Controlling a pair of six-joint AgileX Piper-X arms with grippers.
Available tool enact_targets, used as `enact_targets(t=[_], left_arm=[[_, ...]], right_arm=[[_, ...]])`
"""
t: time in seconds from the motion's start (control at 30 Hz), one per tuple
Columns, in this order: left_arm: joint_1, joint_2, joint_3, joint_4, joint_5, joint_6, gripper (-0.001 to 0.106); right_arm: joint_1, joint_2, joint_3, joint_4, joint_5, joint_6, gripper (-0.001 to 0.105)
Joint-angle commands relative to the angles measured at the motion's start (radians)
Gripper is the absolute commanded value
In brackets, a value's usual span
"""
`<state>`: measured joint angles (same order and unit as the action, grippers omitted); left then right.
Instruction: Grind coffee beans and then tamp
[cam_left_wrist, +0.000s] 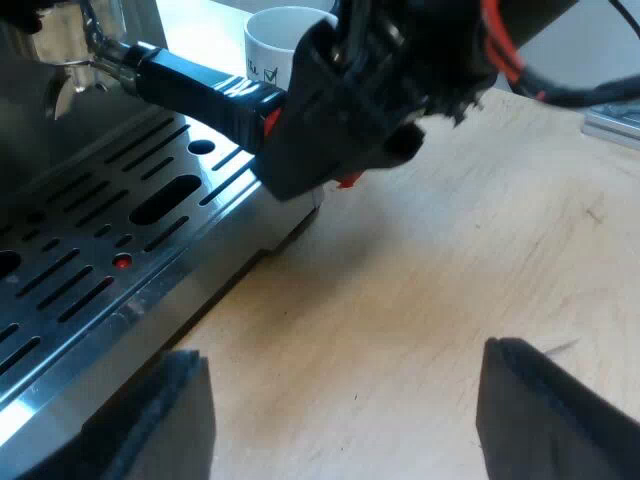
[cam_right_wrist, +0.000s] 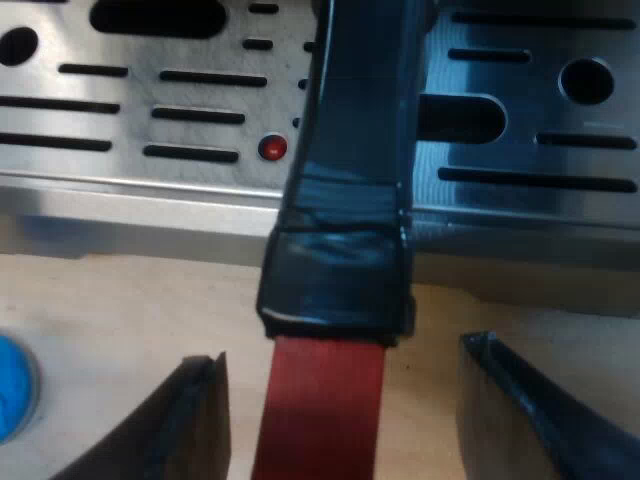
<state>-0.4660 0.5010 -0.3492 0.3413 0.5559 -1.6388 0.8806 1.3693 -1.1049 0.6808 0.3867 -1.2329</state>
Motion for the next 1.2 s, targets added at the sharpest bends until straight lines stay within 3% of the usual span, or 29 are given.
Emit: enact_targets(t=[0.03,0.77,0.87,1.2], left_arm=[[-0.005,-0.001,-0.003,-0.011,0.010,0.005,0.059],[-0.005,-0.001,-0.003,-0.009,0.010,0.005,0.059],[-0.005,-0.001,-0.003,-0.009,0.010,0.005,0.059],[-0.005,-0.001,-0.003,-0.009,0.010,0.005,0.059]], right_arm=[[-0.005,0.020,-0.007,-0.021,0.001,0.003,0.052],[-0.005,0.068,-0.003,-0.033,0.016,0.004,0.052],[-0.005,0.068,-0.003,-0.033,0.016,0.004,0.046],[-0.005,0.068,-0.003,-0.033,0.014,0.004,0.005]])
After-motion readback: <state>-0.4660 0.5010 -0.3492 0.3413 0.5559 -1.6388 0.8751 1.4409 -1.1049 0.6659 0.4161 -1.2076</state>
